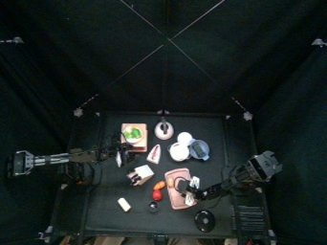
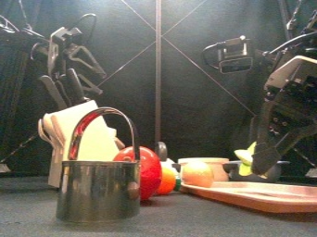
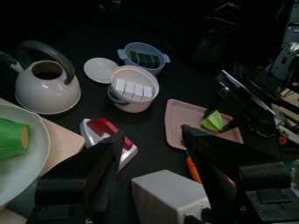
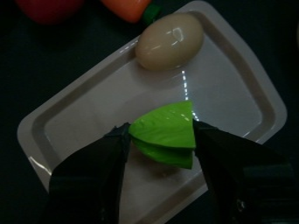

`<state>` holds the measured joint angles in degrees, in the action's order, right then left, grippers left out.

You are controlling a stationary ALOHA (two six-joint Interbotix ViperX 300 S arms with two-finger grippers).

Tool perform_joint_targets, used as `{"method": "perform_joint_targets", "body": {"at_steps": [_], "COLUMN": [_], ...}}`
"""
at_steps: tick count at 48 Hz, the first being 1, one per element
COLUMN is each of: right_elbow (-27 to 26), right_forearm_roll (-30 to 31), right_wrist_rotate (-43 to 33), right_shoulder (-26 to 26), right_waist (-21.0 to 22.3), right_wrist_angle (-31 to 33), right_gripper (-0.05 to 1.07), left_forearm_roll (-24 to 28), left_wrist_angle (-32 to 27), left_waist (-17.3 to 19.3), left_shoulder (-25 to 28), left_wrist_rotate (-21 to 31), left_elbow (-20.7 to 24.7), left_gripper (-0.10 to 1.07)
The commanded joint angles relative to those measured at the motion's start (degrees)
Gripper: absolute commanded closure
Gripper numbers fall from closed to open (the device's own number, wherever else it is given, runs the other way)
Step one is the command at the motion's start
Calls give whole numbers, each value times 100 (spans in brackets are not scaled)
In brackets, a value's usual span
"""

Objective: Hand over starfruit top

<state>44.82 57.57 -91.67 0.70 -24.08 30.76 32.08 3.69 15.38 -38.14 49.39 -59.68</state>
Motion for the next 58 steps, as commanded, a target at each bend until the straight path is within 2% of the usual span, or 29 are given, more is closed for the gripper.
{"method": "perform_joint_targets", "body": {"at_steps": [1,9,19,24,31,47,58], "right_elbow": [-105,-132,-185,-325,-527,-773,-826], "right_forearm_roll": [246,923,2338,2988,3665,4333,4403], "right_wrist_rotate": [9,-18,-88,-97,-114,-105,-97], "right_shoulder": [-290,-677,-1099,-1125,-1063,-747,-650], "right_waist": [123,290,475,580,686,738,721], "right_wrist_angle": [114,598,1257,1441,1644,1731,1740], "right_gripper": [30,30,30,30,30,30,30], "left_forearm_roll": [-18,-466,-1037,-1239,-1266,-1266,-1274], "left_wrist_angle": [88,554,1011,1310,1644,1854,2083], "left_waist": [-53,-343,-598,-677,-765,-738,-703], "left_shoulder": [9,158,598,967,1468,2241,2637], "left_wrist_rotate": [26,9,0,-9,-9,-9,0], "left_elbow": [114,237,457,606,870,1371,1635], "left_gripper": [7,7,7,7,6,6,-5]}}
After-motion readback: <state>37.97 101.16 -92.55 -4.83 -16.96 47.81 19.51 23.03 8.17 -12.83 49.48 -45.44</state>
